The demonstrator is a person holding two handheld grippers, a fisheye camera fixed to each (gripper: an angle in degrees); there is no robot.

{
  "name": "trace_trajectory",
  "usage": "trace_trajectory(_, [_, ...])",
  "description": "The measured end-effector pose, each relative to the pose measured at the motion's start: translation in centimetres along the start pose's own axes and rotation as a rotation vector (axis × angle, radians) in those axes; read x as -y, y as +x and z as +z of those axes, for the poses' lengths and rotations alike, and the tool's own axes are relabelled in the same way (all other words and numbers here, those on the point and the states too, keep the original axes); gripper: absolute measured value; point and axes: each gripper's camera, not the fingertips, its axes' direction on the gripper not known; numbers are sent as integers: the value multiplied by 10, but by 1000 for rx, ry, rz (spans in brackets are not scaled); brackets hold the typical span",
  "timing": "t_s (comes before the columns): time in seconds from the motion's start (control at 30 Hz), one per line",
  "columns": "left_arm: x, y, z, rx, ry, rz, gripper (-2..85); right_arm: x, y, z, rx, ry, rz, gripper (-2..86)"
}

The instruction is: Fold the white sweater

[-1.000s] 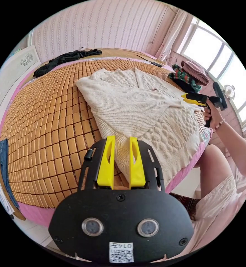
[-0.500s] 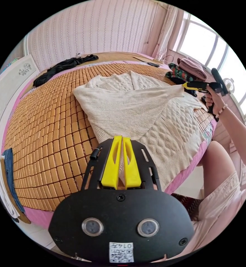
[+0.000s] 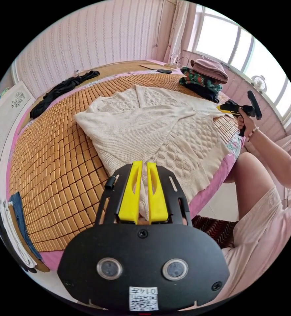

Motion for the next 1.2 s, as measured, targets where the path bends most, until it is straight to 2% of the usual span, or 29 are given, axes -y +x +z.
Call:
trace_trajectory(0.13, [43,53,-3,-105,97,124,43,-22,87,-26,-49,135,244,112])
trace_trajectory(0.27, [103,120,17,-98,145,241,76,-20,145,-39,-41,246,384,122])
trace_trajectory(0.4, [158,180,40,-139,144,351,113,-17,170,-42,-79,315,323,142])
trace_trajectory(0.5, [200,227,65,-135,150,461,123,-16,193,-41,-41,345,392,135])
trace_trajectory(0.67, [254,309,130,-223,77,524,127,-3,215,-41,-18,263,375,100])
trace_trajectory(0.73, [262,335,153,-213,68,564,127,-1,221,-41,-3,248,387,85])
trace_trajectory(0.83, [269,369,194,-104,-35,650,119,0,221,-42,2,241,379,59])
trace_trajectory(0.9, [273,377,218,-6,-162,647,99,4,220,-39,24,206,357,35])
trace_trajectory(0.97, [278,372,222,-16,-132,588,40,6,218,-38,32,192,341,18])
trace_trajectory(1.1, [286,358,221,-60,-147,502,12,7,212,-38,76,200,319,8])
trace_trajectory(1.2, [286,335,204,-127,-95,417,5,6,203,-43,186,269,282,4])
